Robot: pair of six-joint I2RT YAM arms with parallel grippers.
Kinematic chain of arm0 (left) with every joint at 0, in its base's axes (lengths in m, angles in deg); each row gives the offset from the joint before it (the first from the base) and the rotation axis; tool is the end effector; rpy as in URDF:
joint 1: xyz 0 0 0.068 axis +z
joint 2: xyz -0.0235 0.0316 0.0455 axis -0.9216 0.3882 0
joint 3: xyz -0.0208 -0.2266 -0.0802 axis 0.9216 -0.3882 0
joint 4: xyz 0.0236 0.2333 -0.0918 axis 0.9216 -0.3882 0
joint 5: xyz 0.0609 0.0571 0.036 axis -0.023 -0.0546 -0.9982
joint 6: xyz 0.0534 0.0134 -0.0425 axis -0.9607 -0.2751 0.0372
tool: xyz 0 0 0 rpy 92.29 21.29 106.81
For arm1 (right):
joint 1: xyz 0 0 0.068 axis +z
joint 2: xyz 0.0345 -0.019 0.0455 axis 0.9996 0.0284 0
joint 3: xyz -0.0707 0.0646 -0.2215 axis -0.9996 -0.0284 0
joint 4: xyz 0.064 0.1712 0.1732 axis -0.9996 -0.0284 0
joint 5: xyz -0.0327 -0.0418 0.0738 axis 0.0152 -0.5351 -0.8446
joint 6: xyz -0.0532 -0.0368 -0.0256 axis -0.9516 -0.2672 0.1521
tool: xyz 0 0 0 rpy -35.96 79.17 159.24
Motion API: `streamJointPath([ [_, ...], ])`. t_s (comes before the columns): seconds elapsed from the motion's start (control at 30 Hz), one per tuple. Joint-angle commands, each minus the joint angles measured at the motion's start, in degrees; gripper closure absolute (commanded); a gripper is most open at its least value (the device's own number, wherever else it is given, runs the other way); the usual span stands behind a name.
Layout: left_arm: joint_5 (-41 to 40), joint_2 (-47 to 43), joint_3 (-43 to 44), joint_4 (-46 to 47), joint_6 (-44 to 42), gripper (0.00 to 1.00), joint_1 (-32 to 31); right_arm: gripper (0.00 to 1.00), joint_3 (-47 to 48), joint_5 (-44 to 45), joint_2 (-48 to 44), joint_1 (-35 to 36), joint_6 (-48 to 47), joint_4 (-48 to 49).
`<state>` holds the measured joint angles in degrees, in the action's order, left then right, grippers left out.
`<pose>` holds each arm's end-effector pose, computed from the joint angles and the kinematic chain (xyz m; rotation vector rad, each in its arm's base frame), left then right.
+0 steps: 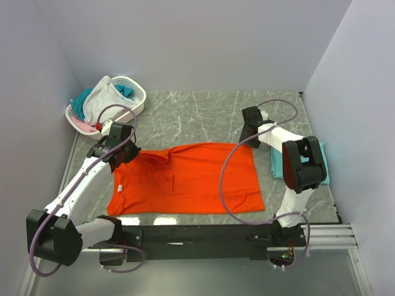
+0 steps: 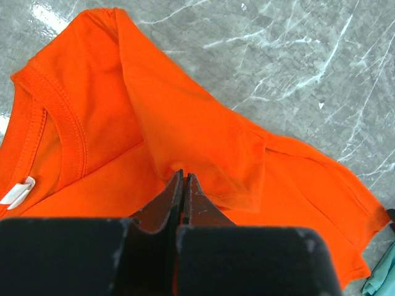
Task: Fold and stack the t-shirts
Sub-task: Fold the tshirt
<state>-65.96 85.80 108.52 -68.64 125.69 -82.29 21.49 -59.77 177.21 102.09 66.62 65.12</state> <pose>0.2453 -0.0513 0.2283 -0.9167 2.2274 -0.2510 0.3617 0.0746 0.1401 0.4225 2.5075 -0.0218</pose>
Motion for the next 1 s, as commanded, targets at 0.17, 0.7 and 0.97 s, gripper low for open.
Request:
streamJointPath([
  [0.17,0.6,0.3,1.0,0.3,0.1,0.99,-0.2,0.50,1.3,1.3,3.2,-1.4,2.4,-3.5],
  [0.7,0.8,0.3,1.2,1.0,0.1,0.99,-0.2,0.52,5.1,-0.2,4.4,-2.6,3.3,-3.7],
  [0.97,0.5,0.2,1.3,1.0,0.1,0.99,-0.2,0.59,3.5,-2.0,5.0,-2.8,3.9,-4.3],
])
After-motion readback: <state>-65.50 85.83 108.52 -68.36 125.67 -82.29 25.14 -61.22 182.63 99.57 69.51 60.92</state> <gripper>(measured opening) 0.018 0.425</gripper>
